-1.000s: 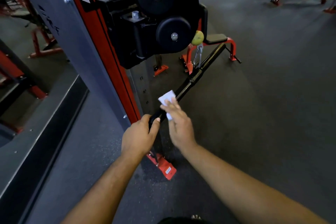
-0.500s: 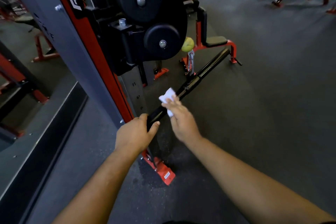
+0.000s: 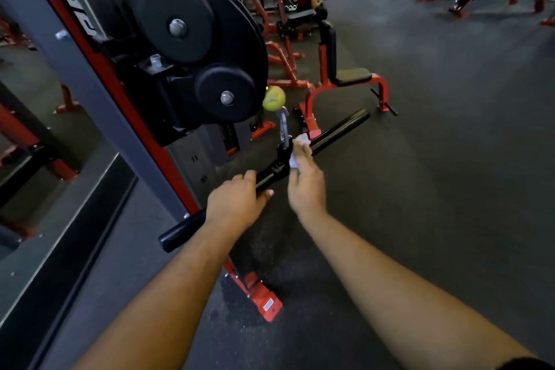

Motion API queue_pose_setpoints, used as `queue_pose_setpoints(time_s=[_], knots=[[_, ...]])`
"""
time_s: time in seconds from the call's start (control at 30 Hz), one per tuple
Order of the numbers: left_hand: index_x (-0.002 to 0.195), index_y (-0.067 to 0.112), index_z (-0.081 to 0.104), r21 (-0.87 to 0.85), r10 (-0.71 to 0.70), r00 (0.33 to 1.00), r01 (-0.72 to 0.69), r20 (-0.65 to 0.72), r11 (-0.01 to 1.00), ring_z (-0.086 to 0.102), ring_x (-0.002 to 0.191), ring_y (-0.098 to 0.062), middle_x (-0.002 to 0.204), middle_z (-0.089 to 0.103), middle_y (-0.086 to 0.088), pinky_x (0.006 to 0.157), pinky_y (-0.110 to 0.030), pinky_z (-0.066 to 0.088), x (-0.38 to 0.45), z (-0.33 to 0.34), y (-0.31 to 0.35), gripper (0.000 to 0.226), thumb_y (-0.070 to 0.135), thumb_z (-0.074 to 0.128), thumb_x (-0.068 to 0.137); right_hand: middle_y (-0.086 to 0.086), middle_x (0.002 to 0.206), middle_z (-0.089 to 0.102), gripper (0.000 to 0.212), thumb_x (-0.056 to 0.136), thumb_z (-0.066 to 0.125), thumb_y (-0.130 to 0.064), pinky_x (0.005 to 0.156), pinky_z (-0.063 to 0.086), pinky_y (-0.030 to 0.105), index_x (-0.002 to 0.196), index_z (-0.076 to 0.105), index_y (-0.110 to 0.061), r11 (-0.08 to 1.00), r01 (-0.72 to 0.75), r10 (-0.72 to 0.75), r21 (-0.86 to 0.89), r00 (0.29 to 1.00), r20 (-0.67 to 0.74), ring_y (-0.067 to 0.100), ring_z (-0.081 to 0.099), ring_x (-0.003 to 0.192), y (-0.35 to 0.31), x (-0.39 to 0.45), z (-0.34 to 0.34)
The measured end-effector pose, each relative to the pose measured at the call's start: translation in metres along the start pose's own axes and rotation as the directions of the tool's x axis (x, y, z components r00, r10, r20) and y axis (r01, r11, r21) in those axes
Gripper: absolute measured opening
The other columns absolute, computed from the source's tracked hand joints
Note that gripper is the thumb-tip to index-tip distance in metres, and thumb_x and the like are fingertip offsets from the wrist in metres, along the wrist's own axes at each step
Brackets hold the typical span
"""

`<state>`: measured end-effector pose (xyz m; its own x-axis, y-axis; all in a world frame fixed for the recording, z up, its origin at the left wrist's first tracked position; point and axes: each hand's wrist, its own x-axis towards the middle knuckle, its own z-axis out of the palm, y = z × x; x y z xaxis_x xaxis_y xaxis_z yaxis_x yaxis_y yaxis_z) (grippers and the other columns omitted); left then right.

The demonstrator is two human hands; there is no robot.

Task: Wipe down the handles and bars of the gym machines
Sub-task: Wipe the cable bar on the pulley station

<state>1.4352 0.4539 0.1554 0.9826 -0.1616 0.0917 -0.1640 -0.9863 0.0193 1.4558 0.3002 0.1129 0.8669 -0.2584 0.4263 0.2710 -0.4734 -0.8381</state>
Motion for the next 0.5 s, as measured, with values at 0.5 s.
queue_pose_setpoints(time_s=[0.5], knots=[[0.131, 0.026, 0.043, 0.007, 0.06, 0.998, -0.06, -0.029, 0.998, 0.065, 0.08, -0.026, 0.096, 0.06, -0.001, 0.06, -0.04, 0.056, -0.012, 0.012, -0.001, 0.049, 0.065, 0.036, 0.102, 0.01, 0.152, 0.049, 0.051, 0.096, 0.048, 0.007, 0.12, 0.033, 0.033, 0.143, 0.057, -0.01, 0.997, -0.076, 0.074, -0.01, 0.992, -0.101, 0.023, 0.036, 0.148, 0.032, 0.023, -0.042]])
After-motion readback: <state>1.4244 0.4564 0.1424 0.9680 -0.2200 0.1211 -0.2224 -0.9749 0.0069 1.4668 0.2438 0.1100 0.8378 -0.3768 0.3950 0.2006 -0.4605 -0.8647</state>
